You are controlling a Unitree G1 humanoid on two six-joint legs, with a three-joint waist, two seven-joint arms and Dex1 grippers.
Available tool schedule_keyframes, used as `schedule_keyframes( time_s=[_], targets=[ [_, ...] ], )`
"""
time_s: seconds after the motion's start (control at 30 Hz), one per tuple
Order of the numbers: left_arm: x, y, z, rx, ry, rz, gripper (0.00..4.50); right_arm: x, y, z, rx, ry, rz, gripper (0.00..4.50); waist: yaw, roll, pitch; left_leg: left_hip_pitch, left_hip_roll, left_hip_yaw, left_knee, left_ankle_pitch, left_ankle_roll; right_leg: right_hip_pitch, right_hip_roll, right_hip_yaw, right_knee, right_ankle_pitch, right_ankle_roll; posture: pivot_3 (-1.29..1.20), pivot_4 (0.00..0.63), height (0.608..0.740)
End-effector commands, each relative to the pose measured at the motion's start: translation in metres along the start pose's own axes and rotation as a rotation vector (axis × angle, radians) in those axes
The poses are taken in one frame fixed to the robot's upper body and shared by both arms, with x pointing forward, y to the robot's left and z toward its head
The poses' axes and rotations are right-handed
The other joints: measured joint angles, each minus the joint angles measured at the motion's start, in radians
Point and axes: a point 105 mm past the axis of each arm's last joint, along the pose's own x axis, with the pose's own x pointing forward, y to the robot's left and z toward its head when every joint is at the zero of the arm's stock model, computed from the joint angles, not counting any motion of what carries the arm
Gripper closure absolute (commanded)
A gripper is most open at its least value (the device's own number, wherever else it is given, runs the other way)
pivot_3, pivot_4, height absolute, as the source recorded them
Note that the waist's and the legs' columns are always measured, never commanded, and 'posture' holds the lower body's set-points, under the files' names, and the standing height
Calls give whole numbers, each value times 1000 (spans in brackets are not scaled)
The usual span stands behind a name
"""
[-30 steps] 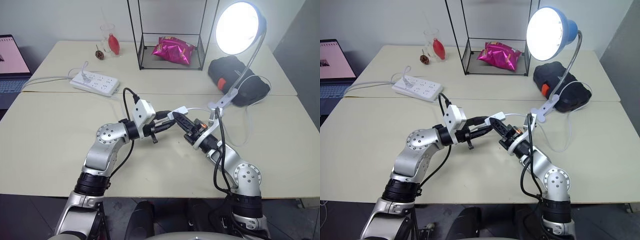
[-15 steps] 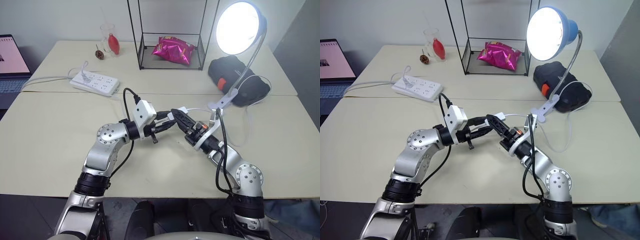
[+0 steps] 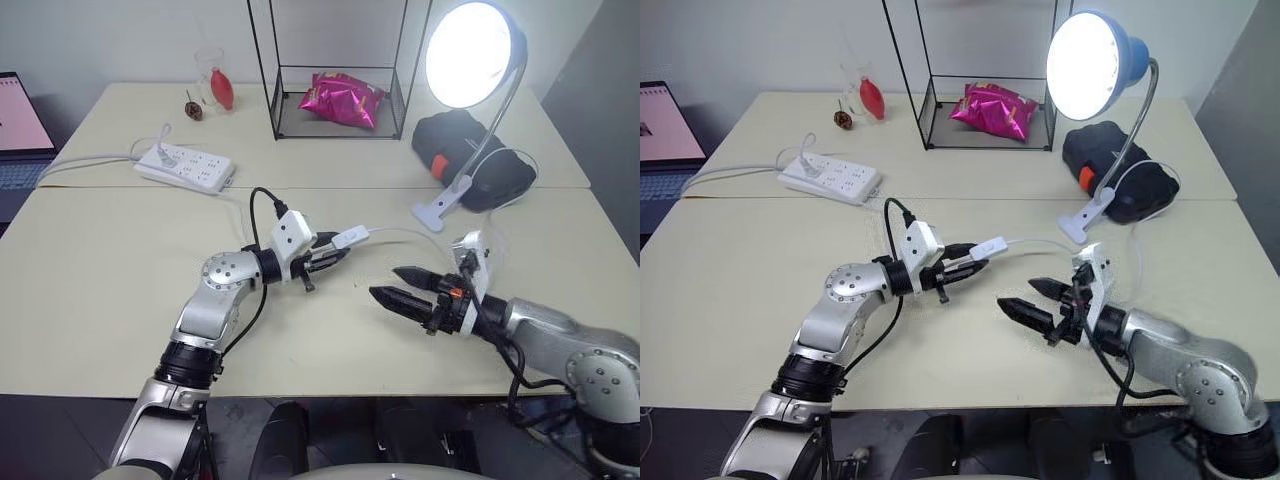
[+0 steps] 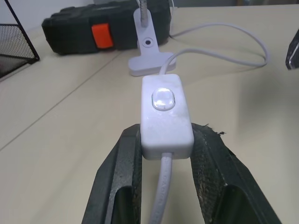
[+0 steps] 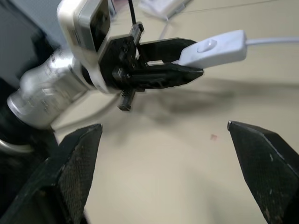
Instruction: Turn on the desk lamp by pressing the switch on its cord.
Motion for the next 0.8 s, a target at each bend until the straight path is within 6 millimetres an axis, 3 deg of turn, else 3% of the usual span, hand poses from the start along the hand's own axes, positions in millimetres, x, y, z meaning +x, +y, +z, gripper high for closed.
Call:
schedule_keyframes(
  time_s=[0.03, 0.17, 0.5, 0.57, 0.8],
  targets=[
    [4, -6, -9, 55, 31, -47, 3401, -4, -2, 22, -236, -13, 15, 0, 1, 0, 0, 0, 0, -1, 0, 0, 0, 0, 1, -1, 0, 0, 0, 0, 150, 740],
    [2, -7, -26, 62, 87, -57, 3401, -8, -3, 19, -392, 63, 45, 0, 5, -1, 0, -1, 0, 0, -2, 0, 0, 0, 0, 0, -3, 0, 0, 0, 150, 740],
    [-3, -12, -41, 61, 136, -82, 3401, -22, -19, 8, -482, 133, 43, 0, 11, -1, 0, -1, 0, 0, -2, 0, 0, 0, -1, 0, -3, 0, 0, 0, 150, 740],
    [-3, -12, -44, 57, 148, -85, 2701, -23, -21, 7, -489, 134, 38, 0, 11, -1, 0, 0, 0, 1, -2, 0, 0, 0, -1, 0, -3, 0, 0, 0, 150, 740],
    [-7, -12, -50, 47, 177, -91, 1412, -24, -23, 6, -496, 130, 37, 0, 11, -1, 0, 0, 0, 0, -2, 0, 0, 1, -1, 0, -3, 0, 0, 0, 150, 740]
  ],
)
